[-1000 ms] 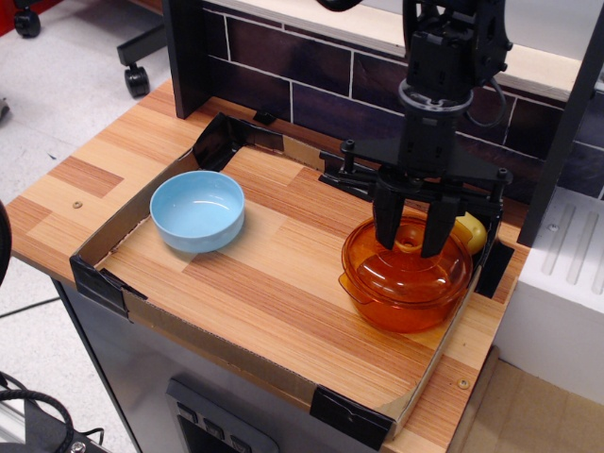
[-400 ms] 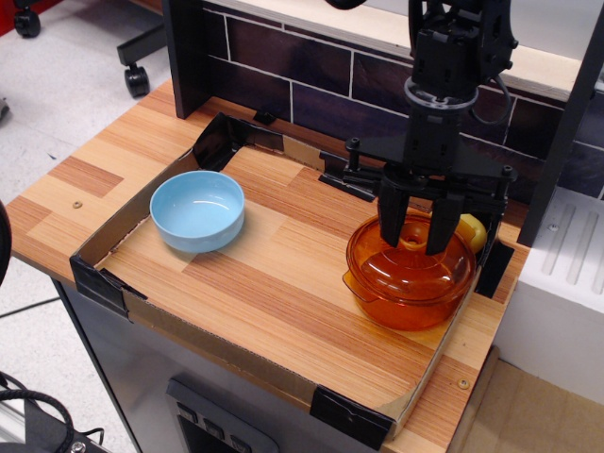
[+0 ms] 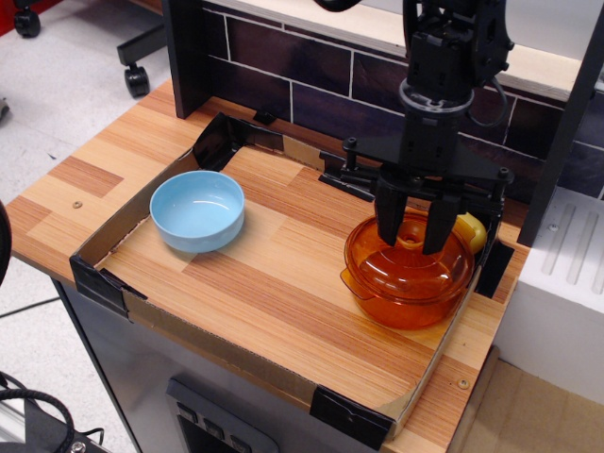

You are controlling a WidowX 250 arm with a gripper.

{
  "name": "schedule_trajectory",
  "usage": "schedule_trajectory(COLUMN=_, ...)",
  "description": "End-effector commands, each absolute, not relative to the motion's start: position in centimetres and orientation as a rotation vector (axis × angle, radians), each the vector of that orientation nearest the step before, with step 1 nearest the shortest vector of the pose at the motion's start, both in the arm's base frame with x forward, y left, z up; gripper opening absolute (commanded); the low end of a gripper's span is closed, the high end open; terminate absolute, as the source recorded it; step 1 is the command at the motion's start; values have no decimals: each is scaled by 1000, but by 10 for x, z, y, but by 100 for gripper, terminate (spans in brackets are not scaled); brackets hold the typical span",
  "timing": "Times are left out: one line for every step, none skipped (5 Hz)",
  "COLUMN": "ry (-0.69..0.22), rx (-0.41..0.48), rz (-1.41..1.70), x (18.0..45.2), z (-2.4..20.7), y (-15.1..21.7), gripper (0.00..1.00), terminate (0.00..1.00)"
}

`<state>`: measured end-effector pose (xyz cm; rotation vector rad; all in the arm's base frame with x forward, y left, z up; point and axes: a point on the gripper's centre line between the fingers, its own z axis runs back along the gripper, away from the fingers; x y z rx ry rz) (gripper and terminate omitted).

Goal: Put lid on pot

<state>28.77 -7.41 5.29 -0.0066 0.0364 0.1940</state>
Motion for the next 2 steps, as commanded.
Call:
schedule_trajectory(ry=-26, rx=-33, rz=178, x=291, z=64, y=-65, gripper=0, terminate=0)
schedule_trajectory(ry=4, rx=-56, rz=180, x=293, z=73, y=-59, gripper=100, terminate=100)
